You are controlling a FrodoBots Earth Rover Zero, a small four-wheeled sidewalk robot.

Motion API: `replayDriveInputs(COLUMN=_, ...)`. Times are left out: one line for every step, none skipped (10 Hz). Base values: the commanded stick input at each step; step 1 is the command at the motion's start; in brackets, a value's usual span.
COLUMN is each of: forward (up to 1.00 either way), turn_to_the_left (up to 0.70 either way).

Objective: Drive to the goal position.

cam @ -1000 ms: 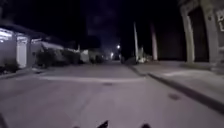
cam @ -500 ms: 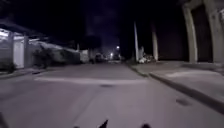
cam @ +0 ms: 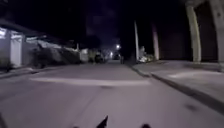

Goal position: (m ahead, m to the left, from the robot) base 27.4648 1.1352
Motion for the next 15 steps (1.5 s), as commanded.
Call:
replayDriveInputs(forward=0.5, turn_to_the_left=0.0)
replayDriveInputs(forward=0.5, turn_to_the_left=0.0)
replayDriveInputs(forward=0.5, turn_to_the_left=0.0)
replayDriveInputs(forward=0.5, turn_to_the_left=0.0)
replayDriveInputs(forward=0.5, turn_to_the_left=0.0)
replayDriveInputs(forward=0.5, turn_to_the_left=0.0)
replayDriveInputs(forward=0.5, turn_to_the_left=0.0)
replayDriveInputs(forward=0.5, turn_to_the_left=0.0)
replayDriveInputs(forward=0.5, turn_to_the_left=0.0)
replayDriveInputs(forward=0.5, turn_to_the_left=0.0)
replayDriveInputs(forward=0.5, turn_to_the_left=0.0)
replayDriveInputs(forward=0.5, turn_to_the_left=0.0)
replayDriveInputs(forward=0.5, turn_to_the_left=0.0)
replayDriveInputs(forward=0.5, turn_to_the_left=0.0)
replayDriveInputs(forward=0.5, turn_to_the_left=0.0)
